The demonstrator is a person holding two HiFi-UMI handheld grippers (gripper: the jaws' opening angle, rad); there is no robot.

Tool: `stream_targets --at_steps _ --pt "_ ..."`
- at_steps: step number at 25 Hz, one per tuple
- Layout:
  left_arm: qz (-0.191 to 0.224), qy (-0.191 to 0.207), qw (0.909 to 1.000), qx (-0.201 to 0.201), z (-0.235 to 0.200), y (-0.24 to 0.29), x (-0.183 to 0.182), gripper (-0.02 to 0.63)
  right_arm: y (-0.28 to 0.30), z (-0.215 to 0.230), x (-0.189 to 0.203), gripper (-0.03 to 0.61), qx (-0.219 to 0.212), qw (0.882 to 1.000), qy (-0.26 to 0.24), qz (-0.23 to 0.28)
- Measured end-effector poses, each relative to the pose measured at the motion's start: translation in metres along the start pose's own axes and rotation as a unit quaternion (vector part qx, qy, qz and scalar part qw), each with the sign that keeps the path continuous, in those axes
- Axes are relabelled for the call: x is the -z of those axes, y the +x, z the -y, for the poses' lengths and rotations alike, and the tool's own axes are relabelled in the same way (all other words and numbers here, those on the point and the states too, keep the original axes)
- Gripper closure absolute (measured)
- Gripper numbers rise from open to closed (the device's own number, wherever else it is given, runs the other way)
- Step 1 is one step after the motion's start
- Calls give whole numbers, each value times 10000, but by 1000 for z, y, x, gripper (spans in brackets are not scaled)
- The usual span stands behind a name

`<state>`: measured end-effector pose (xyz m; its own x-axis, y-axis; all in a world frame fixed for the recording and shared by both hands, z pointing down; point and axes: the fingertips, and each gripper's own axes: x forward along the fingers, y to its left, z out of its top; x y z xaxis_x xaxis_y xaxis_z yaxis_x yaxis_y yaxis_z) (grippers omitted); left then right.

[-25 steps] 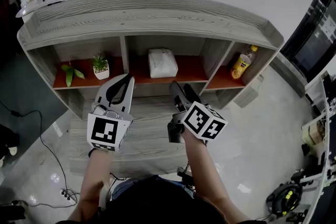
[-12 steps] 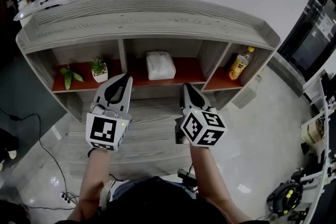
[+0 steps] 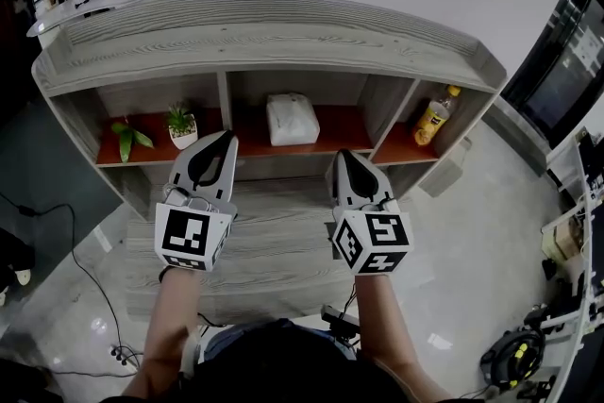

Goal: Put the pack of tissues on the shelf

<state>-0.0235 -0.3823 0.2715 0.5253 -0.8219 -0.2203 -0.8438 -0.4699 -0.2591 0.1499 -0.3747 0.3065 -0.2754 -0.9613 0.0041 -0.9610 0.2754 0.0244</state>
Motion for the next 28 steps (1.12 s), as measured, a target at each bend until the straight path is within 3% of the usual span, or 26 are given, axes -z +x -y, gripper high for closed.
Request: stream_targets --at_steps 17,28 --pt "245 -90 9996 -82 -3 2 -7 601 -18 4 -18 563 33 9946 -925 476" --pt "262 -51 9996 -128 -2 3 -10 601 -19 1 -20 563 13 9933 -1014 556"
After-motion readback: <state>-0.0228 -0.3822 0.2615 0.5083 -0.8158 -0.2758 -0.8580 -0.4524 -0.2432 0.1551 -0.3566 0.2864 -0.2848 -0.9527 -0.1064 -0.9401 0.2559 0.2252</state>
